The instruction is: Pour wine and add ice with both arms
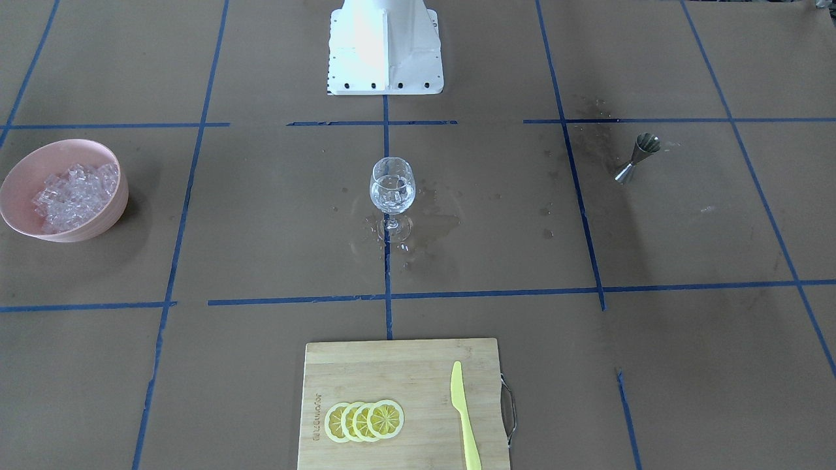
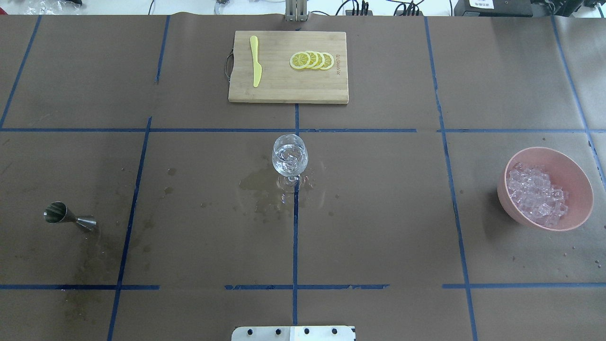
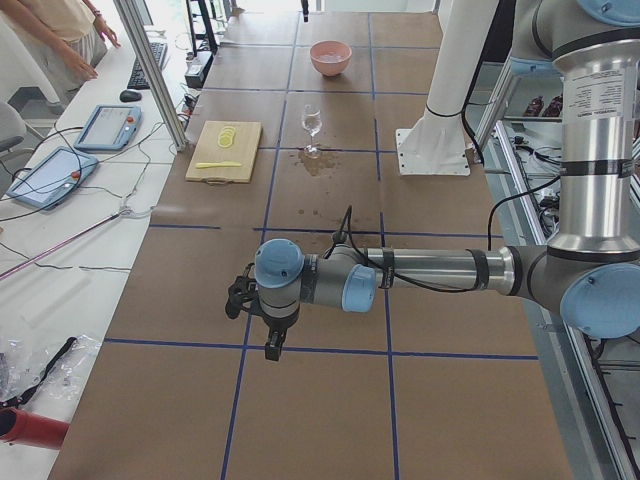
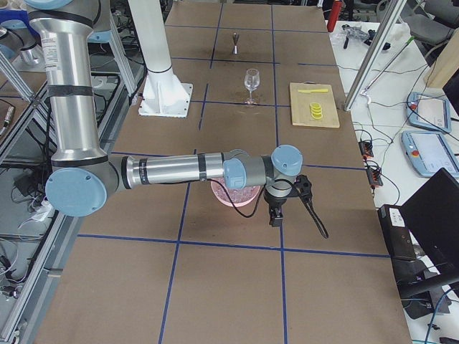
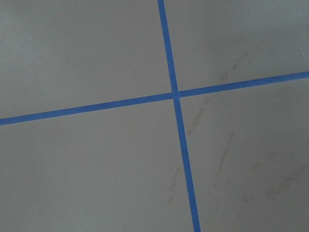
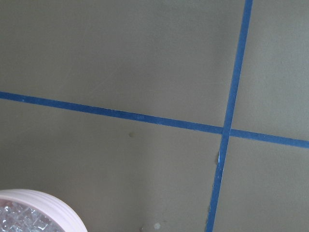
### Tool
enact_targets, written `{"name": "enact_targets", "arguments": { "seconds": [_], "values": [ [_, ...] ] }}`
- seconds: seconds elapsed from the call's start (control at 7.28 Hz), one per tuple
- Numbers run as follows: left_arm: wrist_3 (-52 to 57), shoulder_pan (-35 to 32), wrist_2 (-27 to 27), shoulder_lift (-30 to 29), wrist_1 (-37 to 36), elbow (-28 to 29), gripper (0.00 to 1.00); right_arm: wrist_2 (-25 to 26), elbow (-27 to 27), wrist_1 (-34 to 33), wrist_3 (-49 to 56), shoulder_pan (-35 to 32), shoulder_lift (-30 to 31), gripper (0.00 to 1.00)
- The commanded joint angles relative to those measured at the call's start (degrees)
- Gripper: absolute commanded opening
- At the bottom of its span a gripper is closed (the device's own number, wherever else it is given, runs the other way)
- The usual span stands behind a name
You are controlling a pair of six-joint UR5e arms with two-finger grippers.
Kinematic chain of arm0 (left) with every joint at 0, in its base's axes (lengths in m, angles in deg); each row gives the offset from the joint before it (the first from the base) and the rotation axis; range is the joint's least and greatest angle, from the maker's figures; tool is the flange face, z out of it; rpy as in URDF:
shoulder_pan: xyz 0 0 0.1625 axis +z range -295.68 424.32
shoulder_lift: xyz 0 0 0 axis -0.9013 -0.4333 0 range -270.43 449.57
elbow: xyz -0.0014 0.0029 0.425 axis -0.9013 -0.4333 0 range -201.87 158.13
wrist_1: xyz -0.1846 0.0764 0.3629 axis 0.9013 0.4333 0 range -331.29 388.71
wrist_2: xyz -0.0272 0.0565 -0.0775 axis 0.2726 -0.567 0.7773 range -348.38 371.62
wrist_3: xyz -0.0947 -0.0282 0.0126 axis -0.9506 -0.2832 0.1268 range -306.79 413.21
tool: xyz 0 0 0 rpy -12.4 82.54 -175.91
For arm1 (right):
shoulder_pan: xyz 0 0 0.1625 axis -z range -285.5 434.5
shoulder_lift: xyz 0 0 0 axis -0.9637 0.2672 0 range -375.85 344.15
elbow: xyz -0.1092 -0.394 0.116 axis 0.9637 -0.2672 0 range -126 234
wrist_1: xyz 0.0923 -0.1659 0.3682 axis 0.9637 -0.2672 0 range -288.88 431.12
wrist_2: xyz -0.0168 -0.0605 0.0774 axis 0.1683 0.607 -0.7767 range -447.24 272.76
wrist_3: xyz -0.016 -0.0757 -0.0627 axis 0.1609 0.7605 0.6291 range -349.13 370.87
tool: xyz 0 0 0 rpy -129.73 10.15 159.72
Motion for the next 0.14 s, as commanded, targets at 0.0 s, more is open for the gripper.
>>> {"name": "enact_targets", "arguments": {
  "seconds": [0.0],
  "values": [
    [0.0, 0.0, 0.0, 0.0, 0.0, 0.0, 1.00, 0.0, -0.1, 0.0, 0.0, 0.0, 0.0, 1.00]
  ]
}}
